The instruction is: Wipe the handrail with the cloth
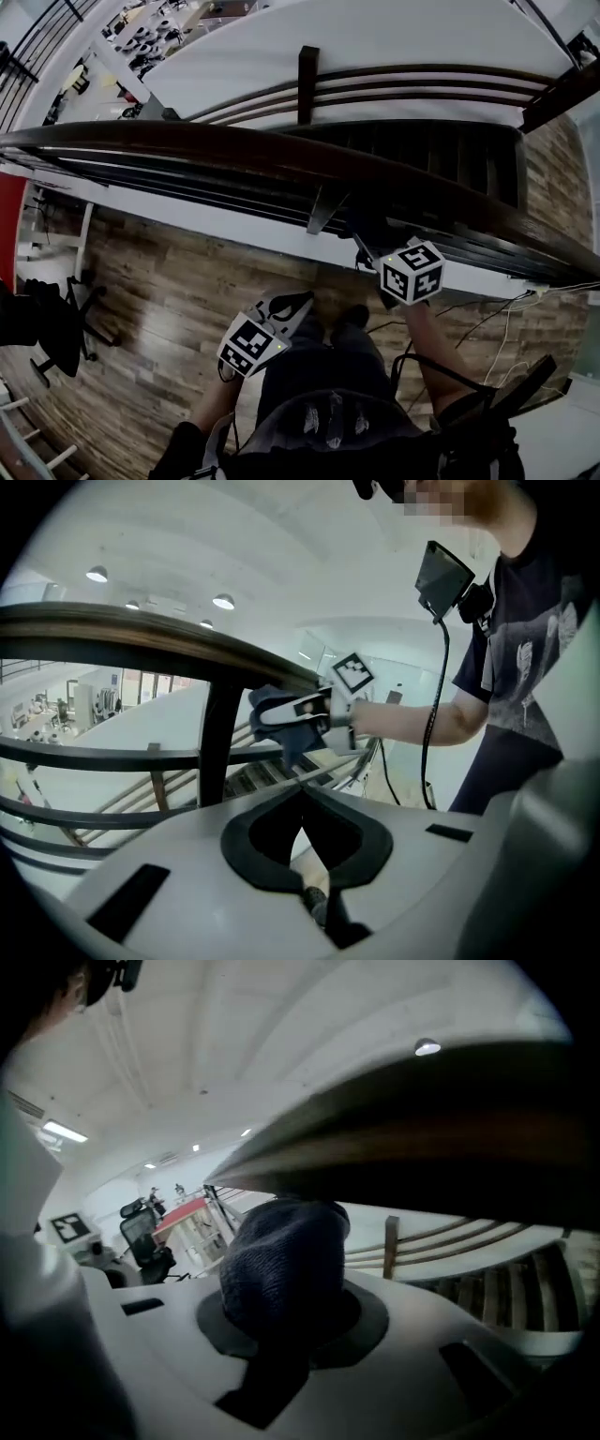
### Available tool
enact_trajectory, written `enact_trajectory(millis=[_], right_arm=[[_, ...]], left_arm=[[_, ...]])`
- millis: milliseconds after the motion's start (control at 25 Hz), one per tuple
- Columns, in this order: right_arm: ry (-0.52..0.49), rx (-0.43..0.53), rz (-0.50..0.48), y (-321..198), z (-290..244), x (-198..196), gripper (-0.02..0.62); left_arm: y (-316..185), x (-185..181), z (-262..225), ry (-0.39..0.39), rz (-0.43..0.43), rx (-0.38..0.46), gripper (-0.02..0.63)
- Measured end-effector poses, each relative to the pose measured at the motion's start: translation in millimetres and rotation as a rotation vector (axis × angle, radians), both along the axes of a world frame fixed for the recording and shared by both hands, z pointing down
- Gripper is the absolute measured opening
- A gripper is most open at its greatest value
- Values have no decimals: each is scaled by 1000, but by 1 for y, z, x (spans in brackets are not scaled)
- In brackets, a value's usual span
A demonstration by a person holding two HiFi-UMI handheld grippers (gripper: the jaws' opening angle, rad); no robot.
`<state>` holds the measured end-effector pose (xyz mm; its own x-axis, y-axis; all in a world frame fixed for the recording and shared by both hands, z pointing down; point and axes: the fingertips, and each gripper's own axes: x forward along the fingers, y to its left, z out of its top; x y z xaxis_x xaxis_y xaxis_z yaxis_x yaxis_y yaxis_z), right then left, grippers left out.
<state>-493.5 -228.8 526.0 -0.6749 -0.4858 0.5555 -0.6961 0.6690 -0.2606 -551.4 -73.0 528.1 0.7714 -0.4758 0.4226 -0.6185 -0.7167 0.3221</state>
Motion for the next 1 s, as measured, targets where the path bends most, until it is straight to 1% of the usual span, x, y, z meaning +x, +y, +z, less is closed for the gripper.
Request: enact_trajectory(millis=[120,240,320,440,560,640,720,840,920,1000], right_arm=[[53,15,112,-47,50,-6,66],[76,18,173,-70,77,-5,66],[101,41,170,-74,87,-5,66],[170,96,131,-74,89,-5,66],[209,99,129,-73,93,16,66],[216,94,147,-77,93,46,66],[239,95,172,-79,92,89,66],[271,90,250,-77,89,176,66],[270,83,299,-75,86,236,66],[266,88,327,-74,83,293,66]], left_arm=[[6,7,8,-33,45,-19,6],[15,12,10,-67,61,-29,6],[20,8,12,-76,55,-43,6],[23,6,19,-91,54,-60,6],[20,20,25,-101,83,-63,6],[13,39,23,-102,109,-49,6],[8,66,18,-94,149,-36,6],[6,120,14,-83,243,-33,6],[6,163,14,-99,297,-34,6],[4,213,13,-124,340,-29,6]])
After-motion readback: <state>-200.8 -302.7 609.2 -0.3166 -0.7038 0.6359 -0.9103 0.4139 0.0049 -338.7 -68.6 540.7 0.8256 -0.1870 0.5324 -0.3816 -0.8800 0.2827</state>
